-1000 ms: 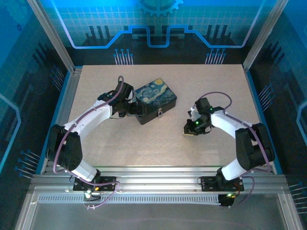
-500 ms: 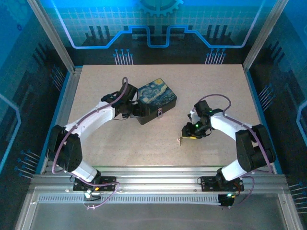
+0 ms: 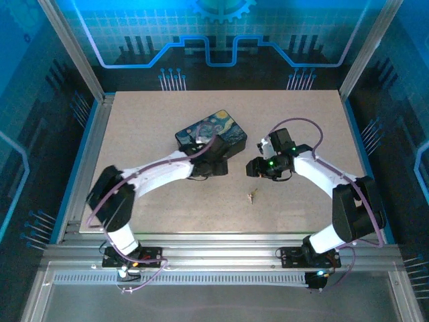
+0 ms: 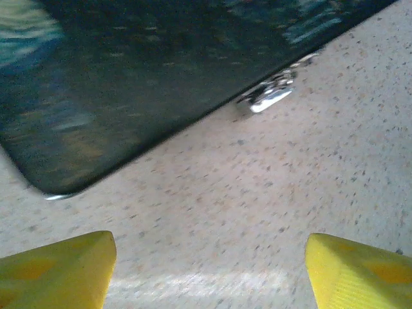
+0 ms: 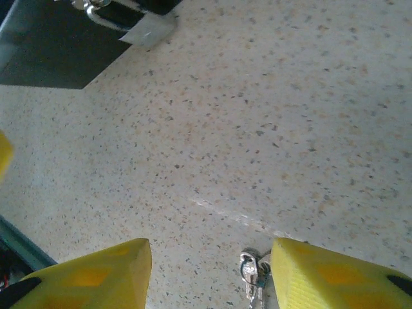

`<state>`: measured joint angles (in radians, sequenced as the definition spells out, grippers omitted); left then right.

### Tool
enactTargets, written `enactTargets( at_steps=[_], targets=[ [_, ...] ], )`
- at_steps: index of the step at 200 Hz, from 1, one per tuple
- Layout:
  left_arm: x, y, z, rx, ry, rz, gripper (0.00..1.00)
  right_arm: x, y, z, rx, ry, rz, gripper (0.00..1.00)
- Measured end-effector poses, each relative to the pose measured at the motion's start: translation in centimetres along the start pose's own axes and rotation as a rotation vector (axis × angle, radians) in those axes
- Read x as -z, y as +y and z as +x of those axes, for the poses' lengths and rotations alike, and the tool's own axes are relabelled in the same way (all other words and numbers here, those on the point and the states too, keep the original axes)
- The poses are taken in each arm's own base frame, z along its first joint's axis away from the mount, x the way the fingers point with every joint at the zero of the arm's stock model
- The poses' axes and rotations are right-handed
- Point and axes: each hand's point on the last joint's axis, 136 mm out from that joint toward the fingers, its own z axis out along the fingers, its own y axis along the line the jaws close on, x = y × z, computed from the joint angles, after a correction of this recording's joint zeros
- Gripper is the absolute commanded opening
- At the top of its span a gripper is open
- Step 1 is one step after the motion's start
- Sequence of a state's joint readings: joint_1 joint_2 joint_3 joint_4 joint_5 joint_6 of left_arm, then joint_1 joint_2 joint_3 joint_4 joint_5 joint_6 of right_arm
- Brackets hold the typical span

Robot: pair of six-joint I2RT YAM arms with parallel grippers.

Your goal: Unlock a padlock with a key

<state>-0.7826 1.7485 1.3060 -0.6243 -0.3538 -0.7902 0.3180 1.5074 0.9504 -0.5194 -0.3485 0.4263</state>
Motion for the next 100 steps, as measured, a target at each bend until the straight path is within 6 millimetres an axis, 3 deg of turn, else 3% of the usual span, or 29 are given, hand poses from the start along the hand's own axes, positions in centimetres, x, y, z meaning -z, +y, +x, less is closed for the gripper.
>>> enactTargets(
  at_steps=[40,78,100],
  targets=[
    [-3.5,-4.1,0.1,0.029,-0.070,-0.074,0.81,1.4,-2.5,0.0,-0.100,-0.046,0.034,0.48],
    [-5.5,-4.2,-0.3,0.064,-0.100,-0.121,0.82,2.8,-5.2,1.5,-0.186,-0.085,0.059,0.33],
    [-6.2,-4.7,-0.8,0.068,-0.107,-0.125,0.83,2.8,-5.6,2.3,-0.199,-0.079,0.049,0.31]
  ],
)
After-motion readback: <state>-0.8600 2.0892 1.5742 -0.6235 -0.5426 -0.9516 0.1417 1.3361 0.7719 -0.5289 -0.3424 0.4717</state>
